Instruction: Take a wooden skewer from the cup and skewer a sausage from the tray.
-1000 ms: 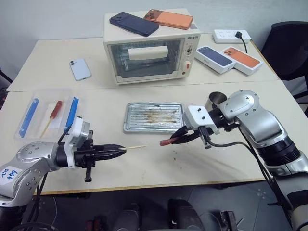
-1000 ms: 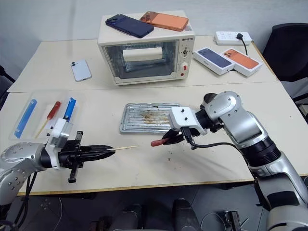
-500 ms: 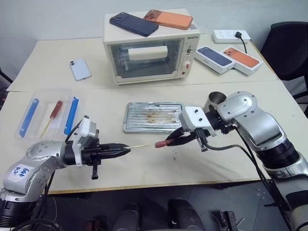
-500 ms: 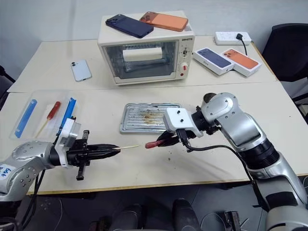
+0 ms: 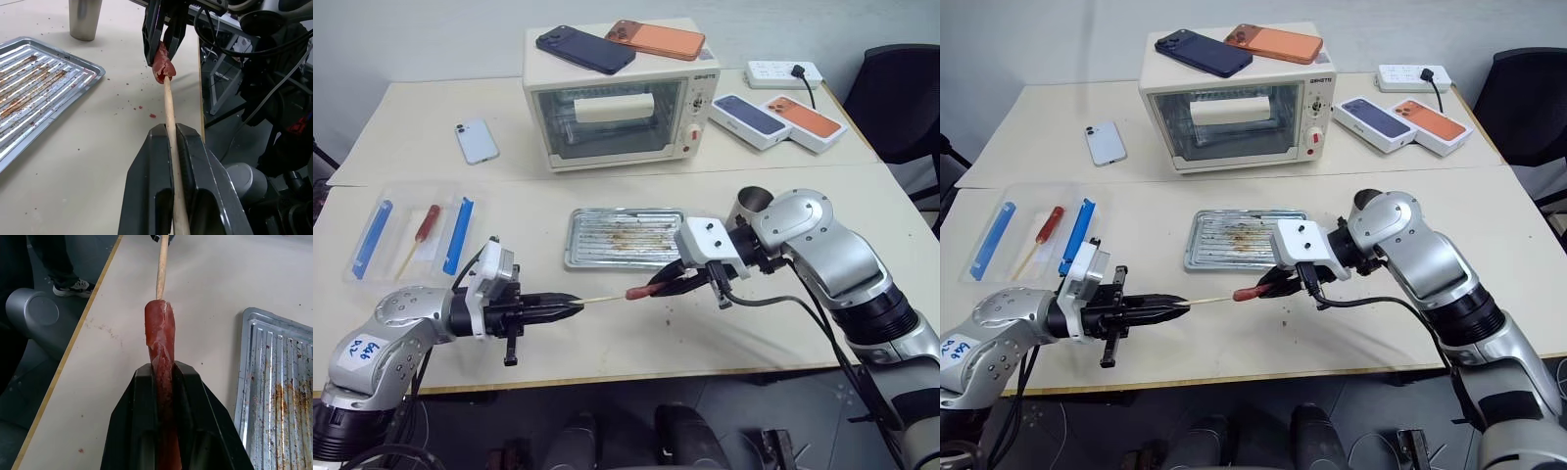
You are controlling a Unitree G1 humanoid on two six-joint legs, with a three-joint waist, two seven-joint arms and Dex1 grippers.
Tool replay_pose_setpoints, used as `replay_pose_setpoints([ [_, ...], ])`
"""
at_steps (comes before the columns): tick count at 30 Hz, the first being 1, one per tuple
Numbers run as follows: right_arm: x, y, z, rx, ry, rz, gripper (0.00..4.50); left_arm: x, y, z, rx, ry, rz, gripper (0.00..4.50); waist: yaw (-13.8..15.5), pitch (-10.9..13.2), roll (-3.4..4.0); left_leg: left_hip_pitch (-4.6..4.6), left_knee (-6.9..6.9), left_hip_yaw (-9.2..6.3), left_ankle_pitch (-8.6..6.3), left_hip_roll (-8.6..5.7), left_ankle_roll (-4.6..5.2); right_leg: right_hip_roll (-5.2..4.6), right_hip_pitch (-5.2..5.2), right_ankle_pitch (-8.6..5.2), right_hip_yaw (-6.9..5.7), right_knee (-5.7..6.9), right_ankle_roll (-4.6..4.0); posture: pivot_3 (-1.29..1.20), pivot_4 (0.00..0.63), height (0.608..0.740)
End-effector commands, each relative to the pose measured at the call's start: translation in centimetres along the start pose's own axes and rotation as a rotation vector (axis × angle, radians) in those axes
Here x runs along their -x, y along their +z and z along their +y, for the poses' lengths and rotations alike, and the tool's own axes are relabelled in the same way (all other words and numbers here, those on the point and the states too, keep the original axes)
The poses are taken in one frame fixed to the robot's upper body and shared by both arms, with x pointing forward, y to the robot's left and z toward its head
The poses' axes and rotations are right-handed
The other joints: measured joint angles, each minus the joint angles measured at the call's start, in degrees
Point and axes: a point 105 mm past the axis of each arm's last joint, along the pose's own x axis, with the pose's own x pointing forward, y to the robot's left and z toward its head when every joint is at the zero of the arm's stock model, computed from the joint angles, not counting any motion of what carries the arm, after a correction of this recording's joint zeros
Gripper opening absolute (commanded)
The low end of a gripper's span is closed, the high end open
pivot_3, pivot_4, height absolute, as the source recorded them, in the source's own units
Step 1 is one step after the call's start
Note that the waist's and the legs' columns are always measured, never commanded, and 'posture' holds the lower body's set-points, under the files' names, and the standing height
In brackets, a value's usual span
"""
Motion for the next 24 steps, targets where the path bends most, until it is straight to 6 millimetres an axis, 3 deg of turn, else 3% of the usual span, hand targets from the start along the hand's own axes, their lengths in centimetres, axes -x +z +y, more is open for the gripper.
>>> replay_pose_setpoints([
  [1,0.0,1.1,0.0,0.048,-0.006,-0.023,0.19,-0.4,0.3,-0.2,-0.027,-0.018,-0.004,0.0,0.01,0.0,0.0,0.0,0.01,0.0,0.0,0.0,0.0,0.0,0.0,0.0,0.0,0.0,0.0,0.0,0.15,0.74],
  [24,-3.3,3.9,0.6,0.101,0.071,-0.081,0.19,-2.0,0.0,0.6,-0.042,-0.012,-0.039,0.0,0.01,0.0,0.0,0.0,0.15,-0.02,0.0,-0.02,-0.01,0.0,0.0,0.0,-0.01,0.13,0.0,0.0,0.15,0.74],
])
